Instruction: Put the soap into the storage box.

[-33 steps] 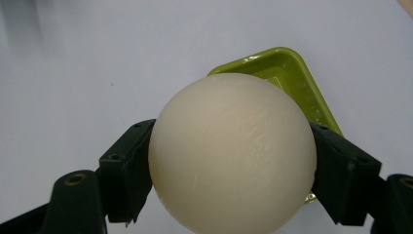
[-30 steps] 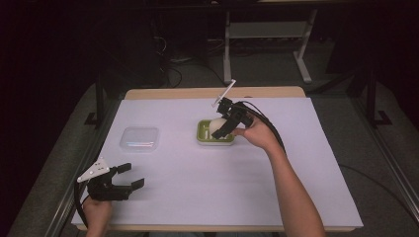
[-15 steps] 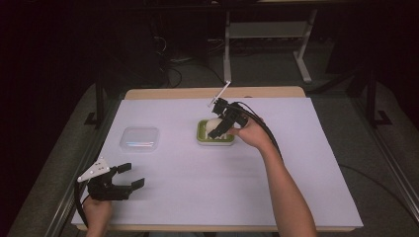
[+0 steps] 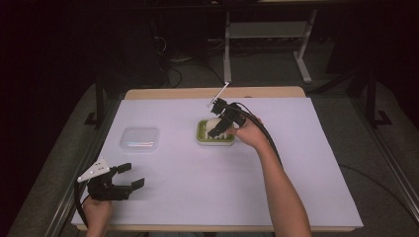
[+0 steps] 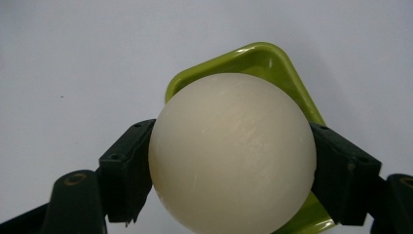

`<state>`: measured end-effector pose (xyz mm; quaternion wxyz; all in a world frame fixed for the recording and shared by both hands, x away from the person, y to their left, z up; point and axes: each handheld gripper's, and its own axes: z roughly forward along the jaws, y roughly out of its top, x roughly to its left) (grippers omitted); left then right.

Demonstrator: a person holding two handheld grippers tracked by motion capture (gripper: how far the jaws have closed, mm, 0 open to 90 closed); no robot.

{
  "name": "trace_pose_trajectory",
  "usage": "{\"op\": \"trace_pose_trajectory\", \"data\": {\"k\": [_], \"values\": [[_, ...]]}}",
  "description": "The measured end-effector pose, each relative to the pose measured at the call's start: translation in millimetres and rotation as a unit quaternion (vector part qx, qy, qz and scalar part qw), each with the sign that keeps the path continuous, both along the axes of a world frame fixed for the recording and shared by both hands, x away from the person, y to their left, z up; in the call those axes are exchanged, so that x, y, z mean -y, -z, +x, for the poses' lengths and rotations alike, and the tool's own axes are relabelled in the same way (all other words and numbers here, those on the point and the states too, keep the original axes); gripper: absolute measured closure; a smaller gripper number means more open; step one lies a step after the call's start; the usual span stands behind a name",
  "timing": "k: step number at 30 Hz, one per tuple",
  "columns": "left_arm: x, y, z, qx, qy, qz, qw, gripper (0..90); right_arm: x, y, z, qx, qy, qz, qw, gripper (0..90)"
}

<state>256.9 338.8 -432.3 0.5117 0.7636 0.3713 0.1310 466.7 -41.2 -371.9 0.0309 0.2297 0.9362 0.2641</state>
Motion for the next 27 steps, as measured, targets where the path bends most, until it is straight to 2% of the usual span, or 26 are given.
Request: {"op": "trace_pose_trajectory", "data": {"k": [1,6,13,27], "values": [[0.0,0.0,0.0,0.0,0.0,0.0,1.0,13.2,-0.1,0.8,1.5,0.006,0.003,-0.005,1.0,23.7],[-0.5,0.0,0.0,0.0,-0.001,0.001,1.0,13.2,1.3,3.2,5.5,0.004,0.01,-0.006,0.9999,23.7],[1.0,0.3,-0.1,-0.002,0.0,-0.003,1.0,13.2,2.6,9.9,10.9,-0.002,0.025,-0.01,0.9996,23.6],[-0.3,0.2,0.4,-0.001,0.001,0.001,1.0,13.1,-3.4,25.4,19.0,-0.016,0.036,-0.013,0.9991,23.6]]}}
